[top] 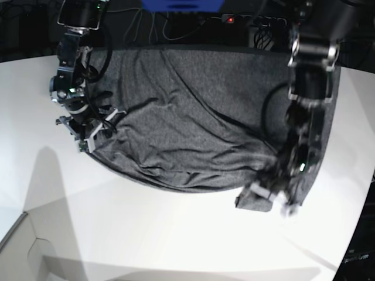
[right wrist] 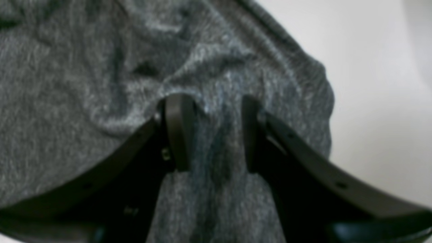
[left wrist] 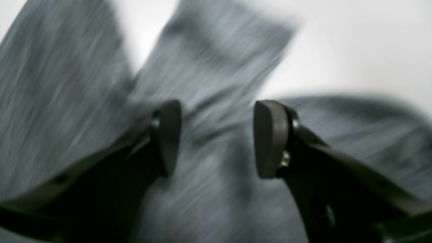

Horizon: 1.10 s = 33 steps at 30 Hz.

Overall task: Layout the t-shirt on the table in an organized manner, then fold the t-shirt properly
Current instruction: 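Move the left gripper to the hem corner and grasp it, then drag the hem corner outward with the left gripper, right gripper holding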

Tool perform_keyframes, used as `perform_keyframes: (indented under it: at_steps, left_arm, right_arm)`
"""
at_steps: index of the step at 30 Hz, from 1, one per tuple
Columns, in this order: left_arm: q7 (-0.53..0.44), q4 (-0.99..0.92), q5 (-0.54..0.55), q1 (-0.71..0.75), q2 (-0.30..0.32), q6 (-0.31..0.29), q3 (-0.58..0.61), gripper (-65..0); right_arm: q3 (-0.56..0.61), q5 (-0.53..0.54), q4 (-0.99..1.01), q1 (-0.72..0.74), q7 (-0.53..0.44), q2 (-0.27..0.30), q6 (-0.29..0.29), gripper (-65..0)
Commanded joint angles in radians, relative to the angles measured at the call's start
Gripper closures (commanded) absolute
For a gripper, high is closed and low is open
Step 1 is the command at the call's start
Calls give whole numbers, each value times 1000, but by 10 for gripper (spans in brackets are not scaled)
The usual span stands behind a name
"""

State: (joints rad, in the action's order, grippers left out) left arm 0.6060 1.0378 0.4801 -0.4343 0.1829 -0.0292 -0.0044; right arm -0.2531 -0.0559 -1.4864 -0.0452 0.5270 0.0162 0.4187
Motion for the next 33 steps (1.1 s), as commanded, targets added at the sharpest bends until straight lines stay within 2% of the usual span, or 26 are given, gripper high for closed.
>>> perform_keyframes:
  at_steps: [1,5,10,13,16,21,22,24,26,29,30,33]
  left_arm:
    - [-16,-15,6,-51,-9,-7,-1,-335]
    - [-19,-139,-53,-126,-59,-7,-1,-335]
    - [-85,-317,-311,-183,-147,-7,-4,-336]
    - [-154,-386,-409,-183,-173,-7,-7,-336]
    - [-199,-436,-442,-183,-179,-7,-7,-336]
    - [-206,-471,-439,-185,-173,-7,-9,-329]
    - [-206,-471,-432,-185,-170,-7,-9,-302]
    - [-206,-460,-412,-185,-168,-7,-9,-180]
    - [-206,-462,-383,-205,-168,-7,-9,0]
    - [-206,-469,-349,-234,-167,-7,-9,-24]
    - [-206,-462,-340,-235,-167,-7,-9,-2]
    - [-206,-448,-314,-255,-167,-7,-10,0]
  right_arm:
    - [-2,9,-16,12,-18,6,-1,-240]
    - [-1,9,-16,12,-17,6,-1,-240]
    - [-1,9,-18,12,-15,6,-1,-240]
    - [-1,9,-18,12,-15,6,-1,-240]
    - [-1,9,-18,12,-15,6,-1,-240]
    - [-1,9,-15,12,-15,6,-1,-240]
    - [-1,9,-15,12,-15,6,-1,-240]
    - [-1,9,-15,12,-15,6,-1,-240]
    - [-1,9,-15,12,-15,6,-1,-240]
    - [-1,9,-15,12,-15,6,-1,-240]
    - [-1,9,-15,12,-15,8,-1,-240]
    - [-1,9,-15,12,-15,9,-1,-240]
